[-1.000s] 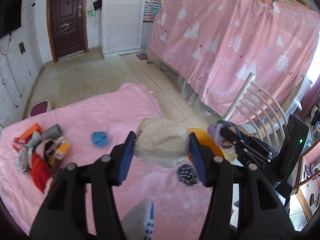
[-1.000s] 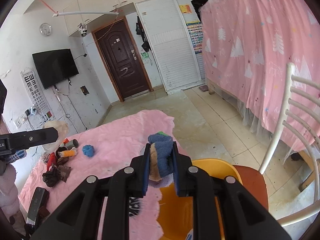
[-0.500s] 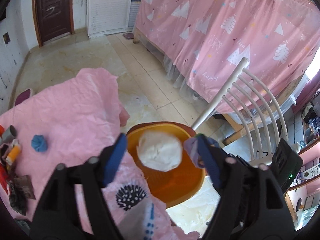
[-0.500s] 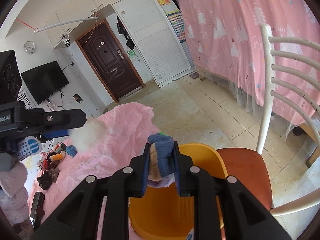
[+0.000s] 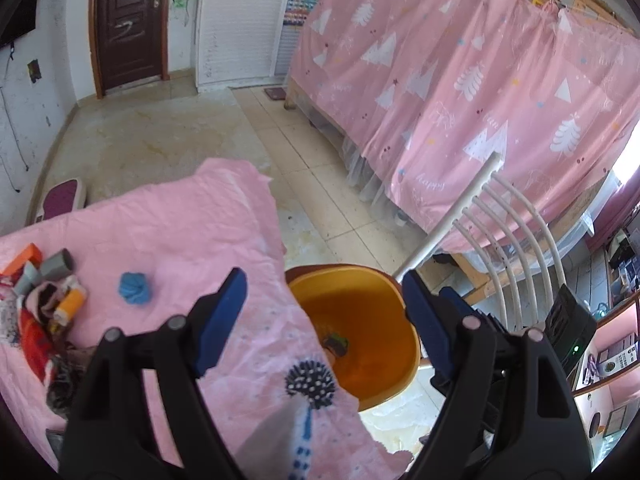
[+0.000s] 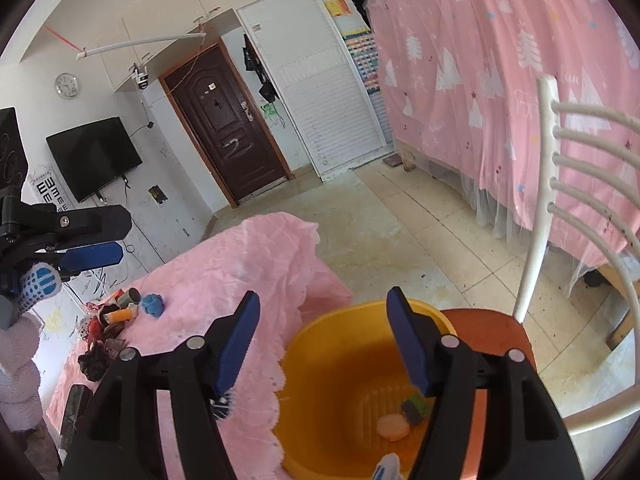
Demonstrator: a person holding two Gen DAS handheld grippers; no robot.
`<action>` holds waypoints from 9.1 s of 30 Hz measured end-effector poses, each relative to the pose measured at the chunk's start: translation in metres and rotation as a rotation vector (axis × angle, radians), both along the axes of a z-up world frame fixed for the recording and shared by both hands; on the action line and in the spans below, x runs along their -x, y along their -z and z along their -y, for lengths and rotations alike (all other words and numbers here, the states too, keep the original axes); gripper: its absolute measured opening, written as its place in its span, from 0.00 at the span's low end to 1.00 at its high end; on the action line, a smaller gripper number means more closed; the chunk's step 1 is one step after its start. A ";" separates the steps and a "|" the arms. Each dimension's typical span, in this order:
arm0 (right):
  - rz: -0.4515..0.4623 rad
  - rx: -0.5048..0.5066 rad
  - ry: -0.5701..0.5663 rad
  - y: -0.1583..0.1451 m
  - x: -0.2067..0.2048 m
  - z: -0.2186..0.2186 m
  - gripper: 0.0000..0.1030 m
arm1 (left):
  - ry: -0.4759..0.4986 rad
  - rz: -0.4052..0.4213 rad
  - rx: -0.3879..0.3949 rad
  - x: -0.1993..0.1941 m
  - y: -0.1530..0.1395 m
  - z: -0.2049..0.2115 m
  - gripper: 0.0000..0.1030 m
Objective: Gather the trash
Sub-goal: 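Open both tools over the orange bucket to drop the items, then move both open tools back over the cluttered bed, then grasp the white printed plastic bag with the left tool while the right tool grasps the blue knitted ball, then carry the bag and the knitted ball over to the orange bucket, then open both tools over the orange bucket to drop the items, then move both open tools back over the cluttered bed, then grasp the red plastic packet with the left tool while the right tool grasps the red knitted sock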
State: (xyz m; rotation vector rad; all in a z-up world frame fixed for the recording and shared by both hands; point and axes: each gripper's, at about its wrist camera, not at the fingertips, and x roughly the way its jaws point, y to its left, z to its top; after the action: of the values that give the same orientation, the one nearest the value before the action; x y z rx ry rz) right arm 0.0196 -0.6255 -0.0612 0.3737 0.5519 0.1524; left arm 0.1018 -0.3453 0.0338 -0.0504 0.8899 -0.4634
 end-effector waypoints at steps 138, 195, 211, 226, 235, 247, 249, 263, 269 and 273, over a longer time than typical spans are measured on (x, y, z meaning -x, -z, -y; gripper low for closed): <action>0.007 0.082 -0.028 -0.028 -0.013 -0.013 0.20 | 0.024 0.033 -0.094 0.000 0.013 -0.038 0.25; 0.004 0.136 -0.199 -0.067 -0.047 -0.164 0.56 | -0.101 0.078 0.040 0.002 -0.027 -0.152 0.54; -0.052 0.182 -0.324 -0.051 -0.062 -0.263 0.56 | -0.274 0.095 0.003 -0.007 -0.018 -0.272 0.58; -0.116 0.231 -0.451 -0.029 -0.064 -0.322 0.57 | -0.384 0.010 -0.099 -0.048 0.032 -0.353 0.58; -0.131 0.243 -0.486 -0.025 -0.063 -0.336 0.62 | -0.354 -0.059 -0.114 -0.070 0.070 -0.358 0.58; -0.143 0.257 -0.532 -0.024 -0.058 -0.346 0.63 | -0.272 -0.046 -0.123 -0.064 0.079 -0.340 0.20; -0.139 0.259 -0.547 -0.025 -0.058 -0.350 0.64 | -0.279 -0.045 -0.111 -0.062 0.077 -0.340 0.18; -0.123 0.274 -0.676 -0.031 -0.064 -0.396 0.64 | -0.325 0.059 -0.050 -0.021 0.040 -0.368 0.18; -0.161 0.345 -0.674 -0.020 -0.069 -0.412 0.41 | -0.332 0.071 -0.043 -0.017 0.038 -0.370 0.18; -0.173 0.383 -0.675 -0.013 -0.068 -0.415 0.07 | -0.333 0.069 -0.039 -0.017 0.038 -0.370 0.18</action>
State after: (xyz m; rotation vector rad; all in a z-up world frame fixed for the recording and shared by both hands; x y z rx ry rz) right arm 0.0878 -0.2107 -0.0483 -0.1879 0.8470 0.6571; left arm 0.1192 0.0250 -0.0046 -0.1436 0.8041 -0.1359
